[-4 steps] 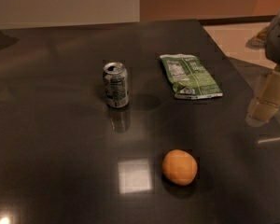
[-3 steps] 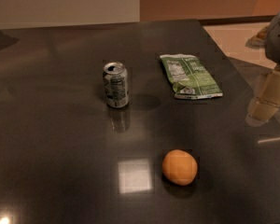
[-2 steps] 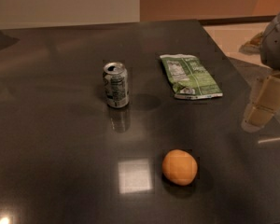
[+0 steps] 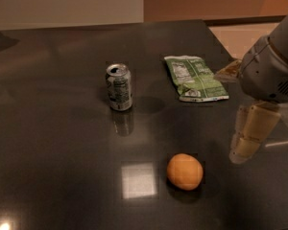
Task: Pick orange
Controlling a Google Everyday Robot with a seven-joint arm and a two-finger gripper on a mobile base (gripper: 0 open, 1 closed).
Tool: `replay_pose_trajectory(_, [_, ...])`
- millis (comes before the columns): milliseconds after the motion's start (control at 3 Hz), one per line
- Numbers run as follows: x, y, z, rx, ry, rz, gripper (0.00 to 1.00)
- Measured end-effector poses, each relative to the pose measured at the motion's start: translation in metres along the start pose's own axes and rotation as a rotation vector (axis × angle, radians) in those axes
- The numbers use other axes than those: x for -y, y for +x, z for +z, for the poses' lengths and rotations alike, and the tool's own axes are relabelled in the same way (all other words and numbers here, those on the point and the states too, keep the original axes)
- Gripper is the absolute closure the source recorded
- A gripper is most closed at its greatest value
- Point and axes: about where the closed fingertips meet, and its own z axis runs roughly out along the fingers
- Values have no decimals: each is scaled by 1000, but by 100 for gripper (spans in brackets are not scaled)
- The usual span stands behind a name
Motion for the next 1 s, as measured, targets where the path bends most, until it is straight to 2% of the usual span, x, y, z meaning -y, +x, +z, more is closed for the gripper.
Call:
replay_pose_trajectory(333, [-18, -13, 22, 25, -46, -61, 0])
replay_pose_trajectory(1000, [-41, -26, 65, 21, -84, -134, 0])
